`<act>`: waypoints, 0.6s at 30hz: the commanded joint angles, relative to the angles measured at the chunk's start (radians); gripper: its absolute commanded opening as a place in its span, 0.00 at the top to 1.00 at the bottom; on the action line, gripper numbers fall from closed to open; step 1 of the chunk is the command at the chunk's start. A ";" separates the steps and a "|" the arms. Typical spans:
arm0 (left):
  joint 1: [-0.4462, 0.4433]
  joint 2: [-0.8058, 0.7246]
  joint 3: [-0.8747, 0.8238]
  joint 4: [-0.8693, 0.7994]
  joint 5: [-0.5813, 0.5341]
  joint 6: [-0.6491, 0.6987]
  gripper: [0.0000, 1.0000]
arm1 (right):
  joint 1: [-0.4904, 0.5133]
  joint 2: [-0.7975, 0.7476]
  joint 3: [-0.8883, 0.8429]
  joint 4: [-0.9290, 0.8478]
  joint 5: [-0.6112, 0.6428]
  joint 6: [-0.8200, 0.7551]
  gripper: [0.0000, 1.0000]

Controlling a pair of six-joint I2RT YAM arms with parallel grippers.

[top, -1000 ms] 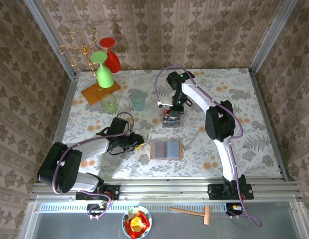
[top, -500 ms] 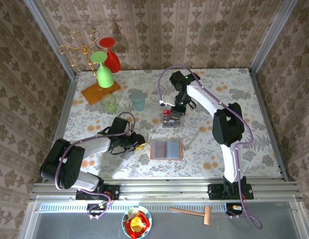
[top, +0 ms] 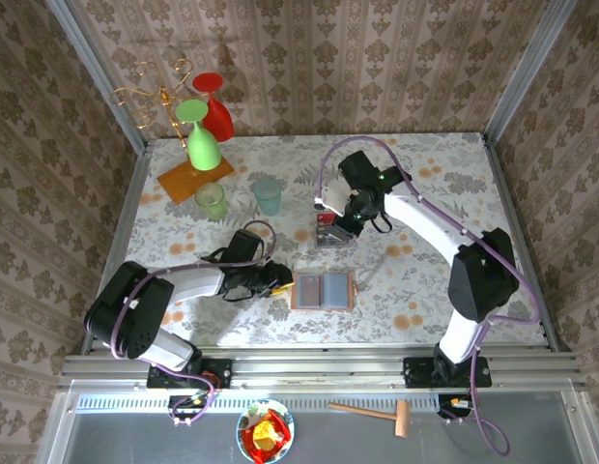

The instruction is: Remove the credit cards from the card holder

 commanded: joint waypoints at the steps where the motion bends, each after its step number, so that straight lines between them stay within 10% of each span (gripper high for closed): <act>1: -0.020 0.007 0.000 0.039 -0.005 -0.027 0.66 | 0.008 -0.077 -0.063 0.102 -0.034 0.122 0.72; 18: -0.102 0.005 -0.056 0.116 -0.043 -0.085 0.65 | 0.037 -0.244 -0.259 0.284 -0.046 0.526 0.70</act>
